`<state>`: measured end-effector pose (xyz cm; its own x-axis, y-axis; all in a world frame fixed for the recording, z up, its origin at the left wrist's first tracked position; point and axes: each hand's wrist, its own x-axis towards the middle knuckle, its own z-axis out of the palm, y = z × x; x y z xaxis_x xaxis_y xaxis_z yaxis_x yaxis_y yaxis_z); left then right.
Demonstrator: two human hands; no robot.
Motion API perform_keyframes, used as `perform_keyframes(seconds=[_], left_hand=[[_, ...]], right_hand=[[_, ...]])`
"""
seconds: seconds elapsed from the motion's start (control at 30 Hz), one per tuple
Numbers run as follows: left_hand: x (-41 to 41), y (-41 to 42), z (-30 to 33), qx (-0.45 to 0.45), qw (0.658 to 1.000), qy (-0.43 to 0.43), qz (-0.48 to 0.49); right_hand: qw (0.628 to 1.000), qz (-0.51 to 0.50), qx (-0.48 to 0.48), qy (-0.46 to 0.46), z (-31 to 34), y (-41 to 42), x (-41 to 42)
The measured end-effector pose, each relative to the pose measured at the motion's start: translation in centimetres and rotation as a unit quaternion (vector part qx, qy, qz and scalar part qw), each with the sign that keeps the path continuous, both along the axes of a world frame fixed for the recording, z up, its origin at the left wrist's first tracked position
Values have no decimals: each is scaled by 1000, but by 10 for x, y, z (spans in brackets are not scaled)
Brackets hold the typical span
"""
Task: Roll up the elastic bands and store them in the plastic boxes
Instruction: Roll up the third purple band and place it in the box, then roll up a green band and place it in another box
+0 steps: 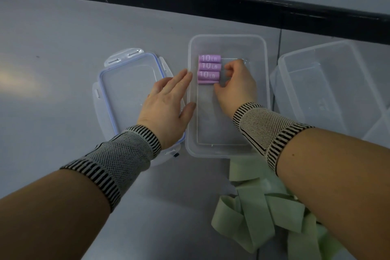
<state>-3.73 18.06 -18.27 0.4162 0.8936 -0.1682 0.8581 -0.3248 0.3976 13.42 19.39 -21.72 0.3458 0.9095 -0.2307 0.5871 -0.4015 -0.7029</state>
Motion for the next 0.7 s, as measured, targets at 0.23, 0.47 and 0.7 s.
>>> perform_keyframes(seconds=[0.23,0.47,0.7], left_hand=[[24,-44,27,45,997,-63,2],[44,-121,35,69,992,-96,-38],[35,-182,33,-17,999,-43,-18]], right_hand=[[996,9,70,61,59,-68,7],[989,-66,117,63,93,-161,48],[991,-120,50,18,93,-254,81]])
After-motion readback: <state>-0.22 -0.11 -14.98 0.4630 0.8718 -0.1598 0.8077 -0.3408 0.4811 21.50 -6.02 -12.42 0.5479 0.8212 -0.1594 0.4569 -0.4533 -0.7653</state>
